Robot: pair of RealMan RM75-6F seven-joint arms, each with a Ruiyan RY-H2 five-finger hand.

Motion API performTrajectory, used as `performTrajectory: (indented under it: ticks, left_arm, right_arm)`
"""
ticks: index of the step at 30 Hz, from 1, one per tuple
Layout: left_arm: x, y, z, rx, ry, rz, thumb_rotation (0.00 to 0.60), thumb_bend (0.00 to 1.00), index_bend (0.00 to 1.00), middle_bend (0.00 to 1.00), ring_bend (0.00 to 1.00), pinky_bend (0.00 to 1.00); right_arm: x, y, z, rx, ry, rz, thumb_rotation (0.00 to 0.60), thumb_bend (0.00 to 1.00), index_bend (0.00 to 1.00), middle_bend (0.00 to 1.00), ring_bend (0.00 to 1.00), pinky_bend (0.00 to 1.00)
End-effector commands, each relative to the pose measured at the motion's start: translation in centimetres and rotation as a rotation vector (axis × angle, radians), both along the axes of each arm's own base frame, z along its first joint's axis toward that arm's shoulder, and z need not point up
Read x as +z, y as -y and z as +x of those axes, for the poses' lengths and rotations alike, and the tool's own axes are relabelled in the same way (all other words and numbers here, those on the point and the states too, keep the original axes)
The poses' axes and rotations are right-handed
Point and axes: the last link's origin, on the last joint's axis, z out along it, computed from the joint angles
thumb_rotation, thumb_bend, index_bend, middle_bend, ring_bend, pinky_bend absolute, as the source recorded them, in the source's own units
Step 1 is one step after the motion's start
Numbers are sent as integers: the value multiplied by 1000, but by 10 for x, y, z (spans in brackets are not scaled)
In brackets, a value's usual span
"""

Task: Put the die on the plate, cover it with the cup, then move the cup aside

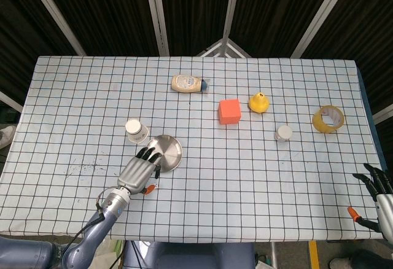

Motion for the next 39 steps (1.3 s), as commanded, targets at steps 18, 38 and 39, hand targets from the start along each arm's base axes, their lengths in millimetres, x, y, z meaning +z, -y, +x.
performTrajectory:
  ticks: [18,38,39]
  left_arm:
    - [-12,4,-5,-51,-126,-22,600,370,448,76,0,0]
    - [-23,4,-6,-57,-159,-36,600,370,445,76,0,0]
    - [-23,4,-6,-58,-159,-36,600,370,445,76,0,0]
  right_arm:
    - [0,0,0,0,13,4,600,229,228,95,85,0]
    - [-2,1,-2,-9,23,16,600,229,228,95,86,0]
    - [-2,1,-2,-9,23,17,600,229,228,95,86,0]
